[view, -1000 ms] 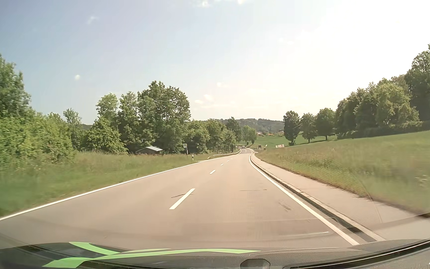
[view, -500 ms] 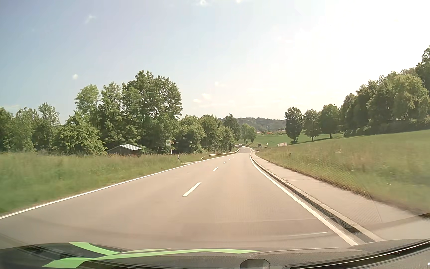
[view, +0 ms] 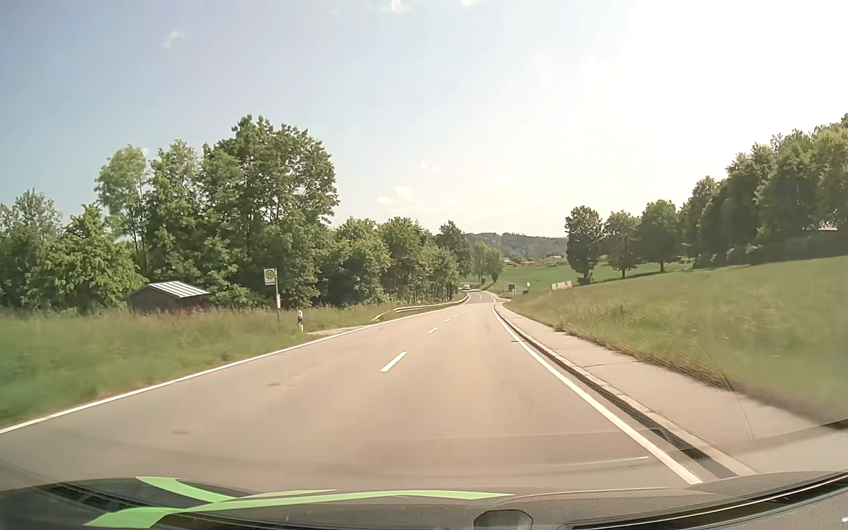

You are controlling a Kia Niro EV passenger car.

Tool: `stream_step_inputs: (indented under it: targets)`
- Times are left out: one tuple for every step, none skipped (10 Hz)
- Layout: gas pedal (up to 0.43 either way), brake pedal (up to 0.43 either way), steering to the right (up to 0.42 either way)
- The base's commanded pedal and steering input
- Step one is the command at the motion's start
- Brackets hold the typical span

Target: Follow the waypoints while adhering to traffic rules and regulations

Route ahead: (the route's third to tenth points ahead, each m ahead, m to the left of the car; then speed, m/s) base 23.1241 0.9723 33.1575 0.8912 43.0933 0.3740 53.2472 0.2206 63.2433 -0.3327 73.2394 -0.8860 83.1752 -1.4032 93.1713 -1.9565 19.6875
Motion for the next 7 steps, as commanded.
stream_step_inputs:
  targets:
    - [0.0,0.0,0.004]
    - [0.0,0.0,0.004]
    - [0.0,0.0,0.004]
    - [0.0,0.0,0.004]
    - [0.0,0.0,0.005]
    - [0.0,0.0,0.005]
    - [0.0,0.0,0.005]
